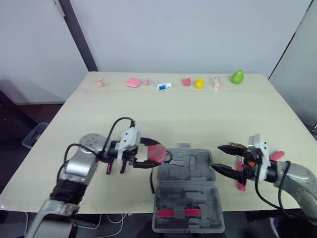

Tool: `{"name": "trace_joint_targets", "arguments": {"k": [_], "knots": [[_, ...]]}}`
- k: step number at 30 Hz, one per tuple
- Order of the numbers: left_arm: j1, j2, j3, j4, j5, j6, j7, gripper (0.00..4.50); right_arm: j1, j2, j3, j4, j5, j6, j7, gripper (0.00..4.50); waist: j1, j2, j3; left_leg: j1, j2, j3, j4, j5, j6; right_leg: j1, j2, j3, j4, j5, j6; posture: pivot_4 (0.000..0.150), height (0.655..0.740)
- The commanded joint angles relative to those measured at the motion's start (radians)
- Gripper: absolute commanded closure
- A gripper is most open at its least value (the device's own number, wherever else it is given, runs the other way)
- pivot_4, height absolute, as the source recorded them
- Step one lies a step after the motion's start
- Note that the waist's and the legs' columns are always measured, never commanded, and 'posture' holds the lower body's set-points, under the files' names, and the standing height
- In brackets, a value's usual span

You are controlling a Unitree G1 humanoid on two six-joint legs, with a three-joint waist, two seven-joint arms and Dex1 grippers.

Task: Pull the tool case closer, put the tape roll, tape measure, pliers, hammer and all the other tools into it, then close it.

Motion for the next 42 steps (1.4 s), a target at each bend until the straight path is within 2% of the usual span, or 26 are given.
{"name": "trace_joint_targets", "arguments": {"k": [1, 8, 11, 16, 19, 20, 21, 26, 31, 33, 34, 36, 42], "knots": [[-0.051, -0.053, -0.009, -0.041, -0.028, 0.005, 0.026, 1.51, -0.04, 0.044, -0.041, -0.047, 0.139, 0.137, -0.121, 0.0, -0.001, 0.0, 0.0, 0.0, 0.0, 0.0, 0.0, 0.0, 0.0, 0.0, 0.0, 0.0, 0.0, 0.0, 0.0, 0.15, 0.74], [-0.124, -0.165, -0.05, 0.001, 0.005, -0.034, 0.064, 1.51, -0.101, 0.167, -0.074, -0.045, 0.505, 0.36, -0.451, 0.0, -0.002, 0.0, 0.0, -0.001, 0.0, -0.001, 0.0, 0.0, 0.0, 0.0, 0.0, 0.0, 0.0, 0.0, 0.0, 0.15, 0.74], [-0.144, -0.196, -0.07, 0.014, 0.021, -0.058, 0.071, 1.51, -0.123, 0.239, -0.061, -0.019, 0.674, 0.358, -0.647, 0.0, -0.002, 0.0, 0.0, -0.001, 0.0, -0.001, 0.0, 0.0, 0.0, 0.0, 0.001, 0.0, 0.0, 0.0, 0.0, 0.15, 0.74], [-0.159, -0.212, -0.09, 0.038, 0.045, -0.092, 0.073, 1.51, -0.152, 0.266, -0.028, 0.007, 0.857, 0.335, -0.883, 0.0, -0.003, 0.0, 0.0, -0.001, 0.0, -0.001, 0.0, 0.0, 0.0, 0.0, 0.0, 0.0, 0.0, 0.0, 0.0, 0.15, 0.74], [-0.161, -0.22, -0.089, 0.05, 0.049, -0.101, 0.073, 1.51, -0.159, 0.254, -0.009, 0.006, 0.92, 0.318, -0.951, 0.68, -0.003, 0.0, 0.0, -0.001, 0.0, -0.001, -0.001, 0.0, 0.0, 0.0, 0.001, 0.0, 0.0, 0.0, 0.0, 0.15, 0.74], [-0.162, -0.224, -0.091, 0.057, 0.052, -0.106, 0.073, 1.51, -0.161, 0.249, -0.004, 0.006, 0.935, 0.313, -0.966, 1.29, -0.003, 0.0, 0.0, -0.001, 0.0, -0.001, -0.001, 0.0, 0.0, 0.0, 0.001, 0.0, 0.0, 0.0, 0.0, 0.15, 0.74], [-0.163, -0.226, -0.094, 0.062, 0.056, -0.112, 0.071, 1.51, -0.163, 0.244, 0.001, 0.006, 0.949, 0.306, -0.981, 1.58, -0.003, 0.0, 0.0, -0.002, 0.0, -0.001, -0.001, 0.0, 0.0, -0.001, 0.0, 0.0, -0.001, 0.0, 0.0, 0.15, 0.74], [-0.165, -0.232, -0.105, 0.085, 0.073, -0.142, 0.062, 1.51, -0.166, 0.212, 0.021, 0.007, 0.987, 0.279, -1.018, 3.89, -0.003, 0.0, 0.0, -0.002, 0.0, -0.001, -0.001, 0.0, 0.0, -0.001, 0.0, 0.0, -0.001, 0.0, 0.0, 0.15, 0.74], [-0.162, -0.234, -0.114, 0.088, 0.066, -0.137, 0.05, 1.51, -0.168, 0.182, 0.037, 0.005, 0.998, 0.262, -1.011, 3.99, -0.004, 0.0, 0.0, -0.002, 0.0, -0.002, -0.001, 0.0, 0.0, -0.001, 0.0, 0.0, -0.001, 0.0, 0.0, 0.15, 0.74], [-0.16, -0.235, -0.114, 0.086, 0.062, -0.13, 0.051, 0.49, -0.165, 0.17, 0.04, 0.002, 1.001, 0.256, -1.003, 3.99, -0.003, 0.0, 0.0, -0.002, 0.0, -0.002, -0.001, 0.0, 0.0, -0.001, 0.0, 0.0, -0.001, 0.0, 0.0, 0.15, 0.74], [-0.16, -0.235, -0.112, 0.086, 0.061, -0.128, 0.051, 0.14, -0.161, 0.162, 0.038, 0.0, 1.006, 0.253, -0.997, 3.99, -0.003, 0.0, 0.0, -0.002, 0.0, -0.002, -0.001, 0.0, 0.0, -0.001, 0.0, 0.0, -0.001, 0.0, 0.0, 0.15, 0.74], [-0.156, -0.225, -0.103, 0.08, 0.048, -0.111, 0.042, 0.0, -0.144, 0.132, 0.019, 0.0, 1.018, 0.251, -0.978, 3.99, -0.003, 0.0, 0.0, -0.002, 0.0, -0.002, -0.001, 0.0, 0.0, -0.001, 0.0, 0.0, -0.001, 0.0, 0.0, 0.15, 0.74], [-0.124, -0.14, -0.074, 0.021, -0.043, 0.009, -0.045, 0.0, -0.063, 0.025, -0.058, 0.035, 1.03, 0.261, -0.904, 3.99, -0.003, 0.0, 0.0, -0.002, 0.001, -0.002, -0.001, 0.0, 0.0, -0.001, 0.001, 0.0, -0.001, 0.0, 0.0, 0.15, 0.74]]}}
